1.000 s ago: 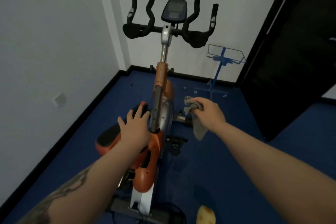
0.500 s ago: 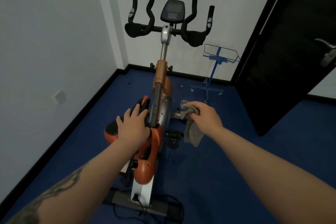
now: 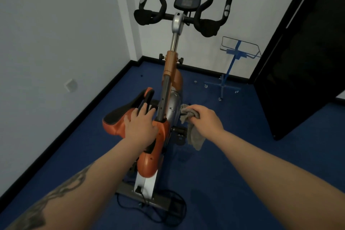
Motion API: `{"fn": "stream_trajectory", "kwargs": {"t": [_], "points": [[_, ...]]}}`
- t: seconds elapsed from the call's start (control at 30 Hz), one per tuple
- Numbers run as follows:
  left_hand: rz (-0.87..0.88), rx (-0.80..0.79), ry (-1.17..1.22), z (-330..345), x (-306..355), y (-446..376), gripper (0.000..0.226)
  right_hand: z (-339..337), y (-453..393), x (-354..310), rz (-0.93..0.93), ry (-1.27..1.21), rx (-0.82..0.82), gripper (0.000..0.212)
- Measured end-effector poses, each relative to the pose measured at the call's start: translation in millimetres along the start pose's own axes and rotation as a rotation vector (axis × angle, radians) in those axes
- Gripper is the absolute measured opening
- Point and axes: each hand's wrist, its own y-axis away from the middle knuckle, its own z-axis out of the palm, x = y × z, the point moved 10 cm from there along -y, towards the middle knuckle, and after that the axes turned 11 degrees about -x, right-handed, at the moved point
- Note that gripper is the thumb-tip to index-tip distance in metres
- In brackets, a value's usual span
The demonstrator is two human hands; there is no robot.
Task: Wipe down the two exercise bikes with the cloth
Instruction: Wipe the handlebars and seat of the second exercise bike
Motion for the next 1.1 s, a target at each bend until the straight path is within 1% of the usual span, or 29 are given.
{"fn": "stream_trajectory", "kwargs": {"t": [0.13, 0.23, 0.4, 0.47, 0.6, 0.73, 0.87, 0.97, 1.03, 1.1], "points": [[-0.003, 0.01, 0.029, -11, -8, -3, 0.064, 4, -6, -8, 0.004, 0.001, -0.008, 0.032], [0.036, 0.031, 0.024, -24, -16, -14, 0.064, 2, -16, -20, 0.011, 0.012, 0.005, 0.035], [0.145, 0.119, 0.081, -57, -30, -36, 0.067, -19, -31, -51, 0.01, 0.032, 0.144, 0.043], [0.171, 0.104, 0.087, -64, -40, -43, 0.067, -25, -34, -64, 0.022, 0.027, 0.194, 0.041], [0.206, 0.07, 0.007, -77, -71, -59, 0.067, -24, -49, -91, 0.047, 0.064, 0.232, 0.036], [0.263, 0.036, -0.029, -81, -99, -75, 0.067, -2, -56, -110, 0.08, 0.043, 0.262, 0.036], [0.332, -0.009, 0.006, -73, -107, -81, 0.066, 32, -54, -108, 0.146, 0.011, 0.213, 0.038], [0.367, -0.035, 0.015, -61, -106, -81, 0.065, 45, -51, -100, 0.2, -0.045, 0.197, 0.038], [0.375, -0.048, 0.016, -55, -107, -82, 0.065, 43, -51, -99, 0.243, -0.042, 0.215, 0.032], [0.372, -0.05, 0.019, -54, -110, -82, 0.063, 38, -55, -104, 0.23, -0.024, 0.233, 0.025]]}}
